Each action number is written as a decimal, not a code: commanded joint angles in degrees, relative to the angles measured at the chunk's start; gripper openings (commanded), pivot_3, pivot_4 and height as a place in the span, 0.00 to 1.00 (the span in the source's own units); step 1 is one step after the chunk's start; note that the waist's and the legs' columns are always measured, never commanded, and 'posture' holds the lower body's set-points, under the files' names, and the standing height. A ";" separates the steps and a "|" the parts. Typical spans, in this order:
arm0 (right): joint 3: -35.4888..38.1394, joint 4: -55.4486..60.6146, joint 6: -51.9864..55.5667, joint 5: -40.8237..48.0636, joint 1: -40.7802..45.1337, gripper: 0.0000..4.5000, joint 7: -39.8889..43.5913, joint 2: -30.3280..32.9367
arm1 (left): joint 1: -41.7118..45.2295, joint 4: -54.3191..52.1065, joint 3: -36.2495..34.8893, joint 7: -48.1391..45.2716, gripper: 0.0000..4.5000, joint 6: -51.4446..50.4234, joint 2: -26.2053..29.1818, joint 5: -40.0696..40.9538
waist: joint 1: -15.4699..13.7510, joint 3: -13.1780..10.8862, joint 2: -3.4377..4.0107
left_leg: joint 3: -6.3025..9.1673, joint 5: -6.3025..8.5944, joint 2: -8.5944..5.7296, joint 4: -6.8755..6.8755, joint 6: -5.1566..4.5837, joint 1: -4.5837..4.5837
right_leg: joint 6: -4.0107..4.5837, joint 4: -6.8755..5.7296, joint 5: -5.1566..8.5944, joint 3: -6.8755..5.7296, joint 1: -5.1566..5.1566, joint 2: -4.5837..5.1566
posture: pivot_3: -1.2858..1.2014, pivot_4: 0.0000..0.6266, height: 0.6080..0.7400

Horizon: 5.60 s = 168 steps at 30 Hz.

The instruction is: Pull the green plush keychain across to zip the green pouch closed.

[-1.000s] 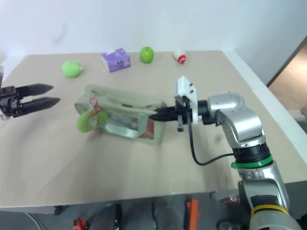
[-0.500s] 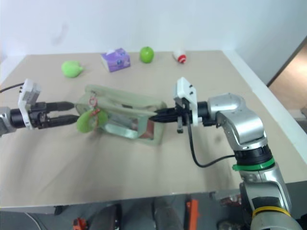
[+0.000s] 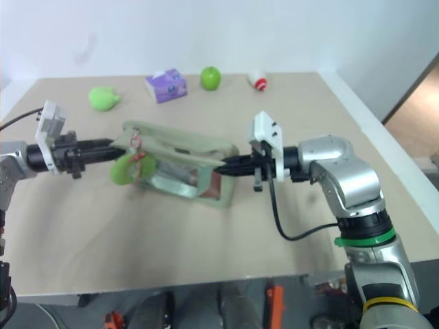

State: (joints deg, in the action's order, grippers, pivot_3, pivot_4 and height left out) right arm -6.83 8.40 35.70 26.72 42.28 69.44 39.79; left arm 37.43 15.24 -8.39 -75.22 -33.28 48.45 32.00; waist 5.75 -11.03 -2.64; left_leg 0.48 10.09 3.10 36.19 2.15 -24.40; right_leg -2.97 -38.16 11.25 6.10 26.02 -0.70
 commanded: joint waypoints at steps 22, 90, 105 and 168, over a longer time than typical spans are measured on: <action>18.16 -2.27 7.38 18.65 6.26 0.99 -0.60 2.44 | -2.46 -4.34 -3.23 4.48 0.00 -0.80 -0.59 2.52 | 0.00 -0.01 0.02 | 0.00 0.00 0.00 0.00 0.00 0.00 | -0.01 0.00 -0.01 0.01 -0.03 0.01 | 0.52 0.24 1.00; -12.04 -5.73 33.13 8.27 24.76 0.99 -20.86 -21.11 | -1.59 -2.32 -2.72 6.36 0.00 1.53 -5.47 2.18 | -0.44 0.02 -0.02 | 0.40 -0.01 0.06 0.03 -0.02 -0.27 | 0.10 0.03 0.02 -0.43 0.09 0.00 | 0.52 0.24 1.00; -13.41 -10.86 25.09 0.62 26.39 0.99 -20.54 -20.11 | -1.39 -2.37 -2.76 6.76 0.00 1.29 -5.64 2.42 | -0.44 0.02 -0.02 | 0.47 -0.01 0.06 0.02 -0.01 -0.29 | 0.13 0.02 0.04 -0.49 0.10 -0.01 | 0.52 0.24 1.00; -6.05 -12.84 -21.56 -17.39 23.93 0.01 15.52 21.18 | -3.86 -4.84 -3.30 7.85 0.00 0.45 -6.64 3.57 | -1.43 -0.02 0.04 | 0.54 0.00 0.00 -0.43 0.00 -0.37 | 0.18 0.03 0.25 -0.67 0.32 0.04 | 0.52 0.24 1.00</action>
State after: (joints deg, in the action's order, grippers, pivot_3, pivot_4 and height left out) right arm -13.71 -2.20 23.17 15.52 67.49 84.28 56.00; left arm 34.37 11.02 -10.57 -67.87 -32.44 41.08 35.39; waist 4.32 -11.05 -2.60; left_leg 1.01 10.09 3.09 35.75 2.14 -24.76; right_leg -2.76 -38.12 11.51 5.44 26.33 -0.65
